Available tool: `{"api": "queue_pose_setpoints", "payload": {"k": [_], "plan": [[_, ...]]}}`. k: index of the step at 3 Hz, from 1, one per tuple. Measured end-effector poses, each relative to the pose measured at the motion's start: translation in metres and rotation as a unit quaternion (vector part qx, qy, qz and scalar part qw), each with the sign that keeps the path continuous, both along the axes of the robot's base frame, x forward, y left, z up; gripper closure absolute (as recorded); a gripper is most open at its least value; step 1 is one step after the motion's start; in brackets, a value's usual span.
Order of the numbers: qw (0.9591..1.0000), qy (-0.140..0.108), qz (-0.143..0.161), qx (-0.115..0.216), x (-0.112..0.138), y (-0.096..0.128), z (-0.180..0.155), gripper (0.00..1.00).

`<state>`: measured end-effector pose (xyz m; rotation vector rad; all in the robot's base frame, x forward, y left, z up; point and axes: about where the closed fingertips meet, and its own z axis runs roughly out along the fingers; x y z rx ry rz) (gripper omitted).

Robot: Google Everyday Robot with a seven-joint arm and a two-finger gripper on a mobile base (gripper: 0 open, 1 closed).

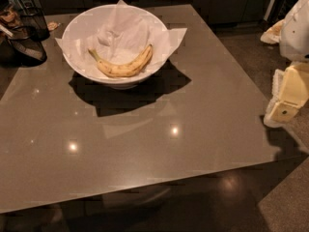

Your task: Pick banana from white bowl

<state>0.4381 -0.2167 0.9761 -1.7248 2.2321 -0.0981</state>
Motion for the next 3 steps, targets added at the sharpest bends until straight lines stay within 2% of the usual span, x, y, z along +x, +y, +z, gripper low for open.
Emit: {"api": "queue_pose_setpoints", "payload": {"k": [1,2,3], "plan": [[1.0000,0.000,0.000,0.000,0.000,0.000,0.000,0.00],[0.9998,-0.018,0.009,-0.002,0.009,0.005,0.011,0.00],[0.9986,-0.042,0.030,-0.013,0.034,0.016,0.026,0.00]]}}
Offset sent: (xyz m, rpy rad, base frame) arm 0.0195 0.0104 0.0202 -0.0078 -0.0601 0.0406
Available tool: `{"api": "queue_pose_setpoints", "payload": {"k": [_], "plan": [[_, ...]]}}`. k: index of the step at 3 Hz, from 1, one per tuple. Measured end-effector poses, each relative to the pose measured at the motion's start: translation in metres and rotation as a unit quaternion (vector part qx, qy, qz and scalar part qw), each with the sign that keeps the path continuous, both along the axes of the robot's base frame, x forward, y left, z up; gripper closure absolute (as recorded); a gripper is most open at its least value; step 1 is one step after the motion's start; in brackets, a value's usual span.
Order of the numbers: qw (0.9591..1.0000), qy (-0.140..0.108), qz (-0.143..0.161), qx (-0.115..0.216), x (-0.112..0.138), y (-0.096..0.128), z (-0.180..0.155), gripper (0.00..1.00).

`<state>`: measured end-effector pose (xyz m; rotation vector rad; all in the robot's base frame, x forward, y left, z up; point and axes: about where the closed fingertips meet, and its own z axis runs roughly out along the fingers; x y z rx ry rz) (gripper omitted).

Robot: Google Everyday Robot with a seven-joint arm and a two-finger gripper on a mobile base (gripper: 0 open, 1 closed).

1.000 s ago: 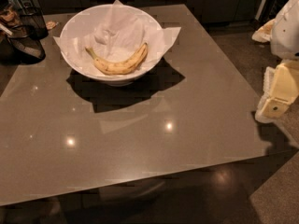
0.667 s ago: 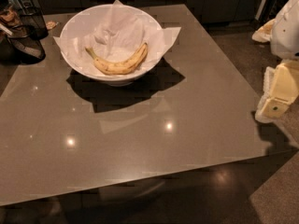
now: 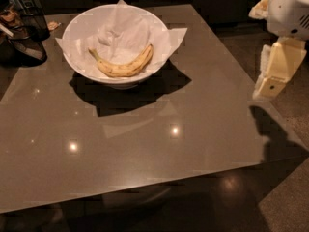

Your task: Pick banana from white bowl

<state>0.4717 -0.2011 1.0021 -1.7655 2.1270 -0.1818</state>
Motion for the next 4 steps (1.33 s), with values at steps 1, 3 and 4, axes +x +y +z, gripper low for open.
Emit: {"api": "queue_pose_setpoints", "payload": {"k": [1,3,4], "plan": [[0.9995,-0.009,0.030,-0.010,0.027,0.015,0.010,0.00],[0.9976,-0.016,0.066,-0.009,0.049,0.037,0.020,0.00],[0.9926,-0.014,0.119,-0.019,0.081,0.070,0.024,0.00]]}}
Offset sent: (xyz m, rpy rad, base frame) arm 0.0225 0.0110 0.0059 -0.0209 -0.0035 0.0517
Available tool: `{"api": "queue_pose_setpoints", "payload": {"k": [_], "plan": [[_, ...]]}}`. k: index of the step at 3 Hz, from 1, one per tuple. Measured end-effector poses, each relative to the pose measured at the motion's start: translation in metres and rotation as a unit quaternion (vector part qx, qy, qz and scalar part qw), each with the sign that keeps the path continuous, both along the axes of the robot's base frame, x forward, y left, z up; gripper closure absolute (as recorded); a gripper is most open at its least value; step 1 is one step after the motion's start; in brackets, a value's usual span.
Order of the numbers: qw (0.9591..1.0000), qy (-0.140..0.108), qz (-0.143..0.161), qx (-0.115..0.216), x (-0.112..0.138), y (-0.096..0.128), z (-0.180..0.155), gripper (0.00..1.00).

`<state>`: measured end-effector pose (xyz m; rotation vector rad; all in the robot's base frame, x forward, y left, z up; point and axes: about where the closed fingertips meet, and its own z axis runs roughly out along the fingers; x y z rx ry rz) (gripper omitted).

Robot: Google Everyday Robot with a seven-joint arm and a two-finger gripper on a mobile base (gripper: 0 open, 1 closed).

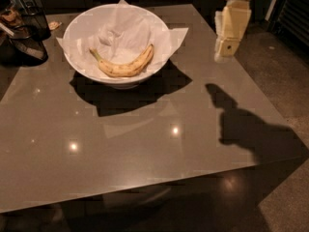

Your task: Pick banana from white bowl

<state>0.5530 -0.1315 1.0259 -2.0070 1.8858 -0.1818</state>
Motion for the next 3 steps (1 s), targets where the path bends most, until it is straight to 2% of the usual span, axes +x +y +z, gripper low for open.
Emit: {"api": "queue_pose_setpoints", "payload": {"k": [1,2,3], "plan": [[0.9999,-0.011,0.008,0.006,0.007,0.010,0.005,0.00],[0.9996,-0.024,0.008,0.009,0.012,0.011,0.006,0.00],[0.9990,-0.028,0.036,0.002,0.031,0.029,0.006,0.00]]}}
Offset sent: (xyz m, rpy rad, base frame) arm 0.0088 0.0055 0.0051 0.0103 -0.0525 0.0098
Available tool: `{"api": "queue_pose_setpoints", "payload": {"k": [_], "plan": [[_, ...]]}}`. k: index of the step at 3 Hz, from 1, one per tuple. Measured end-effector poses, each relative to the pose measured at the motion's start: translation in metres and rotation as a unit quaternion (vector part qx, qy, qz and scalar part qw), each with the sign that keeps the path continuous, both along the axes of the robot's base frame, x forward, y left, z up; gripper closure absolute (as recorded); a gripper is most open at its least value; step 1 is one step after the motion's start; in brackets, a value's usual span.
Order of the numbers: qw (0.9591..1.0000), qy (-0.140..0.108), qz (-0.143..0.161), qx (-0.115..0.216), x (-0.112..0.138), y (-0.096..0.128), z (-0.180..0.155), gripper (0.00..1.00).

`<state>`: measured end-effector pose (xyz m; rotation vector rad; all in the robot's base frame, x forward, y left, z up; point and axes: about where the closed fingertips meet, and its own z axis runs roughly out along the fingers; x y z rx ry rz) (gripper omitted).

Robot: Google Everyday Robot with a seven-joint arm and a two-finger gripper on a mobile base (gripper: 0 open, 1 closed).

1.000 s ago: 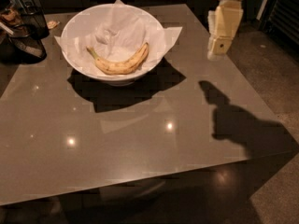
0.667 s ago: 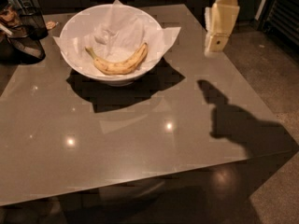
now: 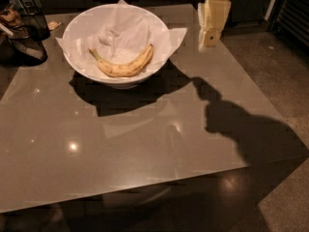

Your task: Pick banana from white bowl

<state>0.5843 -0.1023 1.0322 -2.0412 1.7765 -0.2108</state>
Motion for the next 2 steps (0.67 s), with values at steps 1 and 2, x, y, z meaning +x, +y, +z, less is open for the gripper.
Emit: {"api": "queue_pose_setpoints", "payload": {"k": [1,2], "plan": [[0.9990,-0.014,0.042,-0.011,0.0257,0.0345,0.0046,0.00],[0.9990,-0.014,0.042,-0.010,0.0258,0.0346,0.0045,0.00]]}}
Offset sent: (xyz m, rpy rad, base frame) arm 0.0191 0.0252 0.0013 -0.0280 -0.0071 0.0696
